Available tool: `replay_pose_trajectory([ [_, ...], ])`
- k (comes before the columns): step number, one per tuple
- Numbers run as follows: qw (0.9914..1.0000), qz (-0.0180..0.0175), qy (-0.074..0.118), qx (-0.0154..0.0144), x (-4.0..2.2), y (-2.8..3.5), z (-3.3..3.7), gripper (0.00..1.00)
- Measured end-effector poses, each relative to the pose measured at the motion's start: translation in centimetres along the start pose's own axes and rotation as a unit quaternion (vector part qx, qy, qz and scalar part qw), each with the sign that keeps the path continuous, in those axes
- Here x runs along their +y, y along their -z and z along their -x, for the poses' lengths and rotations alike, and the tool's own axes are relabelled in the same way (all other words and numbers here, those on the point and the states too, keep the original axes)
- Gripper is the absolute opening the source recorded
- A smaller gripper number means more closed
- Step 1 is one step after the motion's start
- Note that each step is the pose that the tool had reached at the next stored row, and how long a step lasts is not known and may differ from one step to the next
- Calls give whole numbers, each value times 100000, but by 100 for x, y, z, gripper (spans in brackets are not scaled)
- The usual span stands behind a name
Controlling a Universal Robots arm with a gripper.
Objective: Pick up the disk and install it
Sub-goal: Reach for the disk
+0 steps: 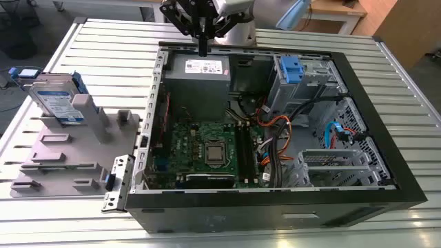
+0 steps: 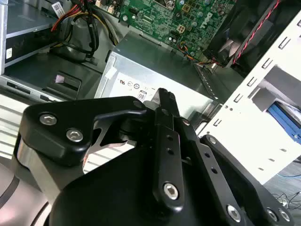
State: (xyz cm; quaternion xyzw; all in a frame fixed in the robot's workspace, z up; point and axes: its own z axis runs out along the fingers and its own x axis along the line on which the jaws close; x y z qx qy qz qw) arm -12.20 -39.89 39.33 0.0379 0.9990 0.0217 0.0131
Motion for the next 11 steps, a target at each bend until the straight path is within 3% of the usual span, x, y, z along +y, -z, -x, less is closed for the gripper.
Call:
replay_pose_trajectory([
  [11, 100000, -3, -7, 0, 0, 0, -8, 11],
])
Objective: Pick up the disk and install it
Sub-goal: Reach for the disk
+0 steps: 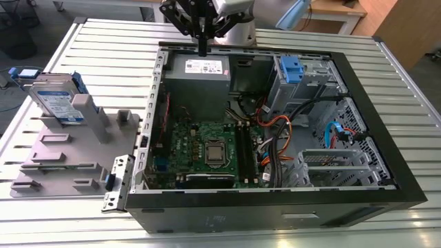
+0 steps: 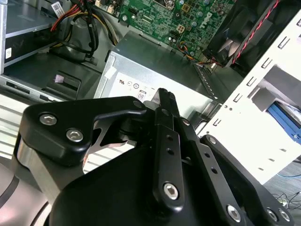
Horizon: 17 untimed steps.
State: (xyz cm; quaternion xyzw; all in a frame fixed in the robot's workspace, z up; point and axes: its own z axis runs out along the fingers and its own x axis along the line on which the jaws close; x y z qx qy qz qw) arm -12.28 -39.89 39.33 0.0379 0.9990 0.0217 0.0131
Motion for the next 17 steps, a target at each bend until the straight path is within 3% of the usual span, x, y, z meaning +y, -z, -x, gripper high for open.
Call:
replay_pose_trajectory([
  [9, 100000, 1, 9, -3, -5, 2, -68, 11],
  [17, 100000, 5, 7, -4, -6, 2, -73, 11],
])
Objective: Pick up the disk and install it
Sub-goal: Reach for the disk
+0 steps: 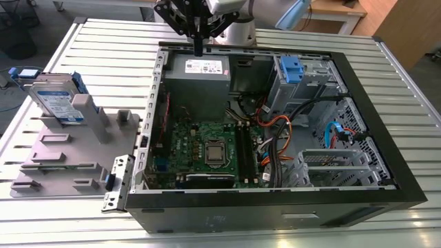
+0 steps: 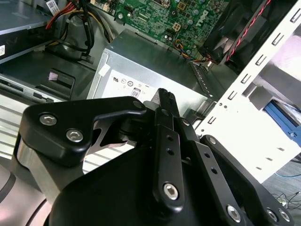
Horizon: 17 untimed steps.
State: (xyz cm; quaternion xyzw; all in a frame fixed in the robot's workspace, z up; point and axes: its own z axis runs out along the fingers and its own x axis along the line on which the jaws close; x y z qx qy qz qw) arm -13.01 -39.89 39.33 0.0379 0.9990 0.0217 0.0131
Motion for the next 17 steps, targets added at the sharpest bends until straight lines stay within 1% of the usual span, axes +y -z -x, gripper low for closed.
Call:
replay_pose_trajectory([
  [4, 100000, 1, -1, -2, -1, 0, -13, 11],
  [8, 100000, -1, -3, -1, -4, 1, -47, 11],
  [12, 100000, 0, 1, 0, -8, 3, -100, 11],
  [17, 100000, -2, 0, 0, -14, 4, -183, 11],
])
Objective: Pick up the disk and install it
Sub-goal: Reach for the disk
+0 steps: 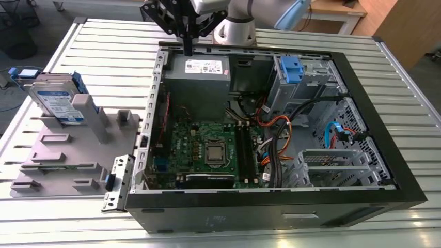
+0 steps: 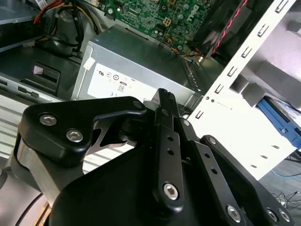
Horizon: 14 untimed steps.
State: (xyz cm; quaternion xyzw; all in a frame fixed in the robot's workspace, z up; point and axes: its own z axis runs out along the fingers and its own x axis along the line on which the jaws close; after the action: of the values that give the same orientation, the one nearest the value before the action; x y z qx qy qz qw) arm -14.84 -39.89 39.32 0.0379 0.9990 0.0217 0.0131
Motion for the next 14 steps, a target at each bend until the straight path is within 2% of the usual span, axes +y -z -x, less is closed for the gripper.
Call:
replay_pose_trajectory([
  [6, 100000, 5, -4, -2, -5, 1, -75, 11],
  [14, 100000, 2, -2, -1, -8, 2, -105, 11],
])
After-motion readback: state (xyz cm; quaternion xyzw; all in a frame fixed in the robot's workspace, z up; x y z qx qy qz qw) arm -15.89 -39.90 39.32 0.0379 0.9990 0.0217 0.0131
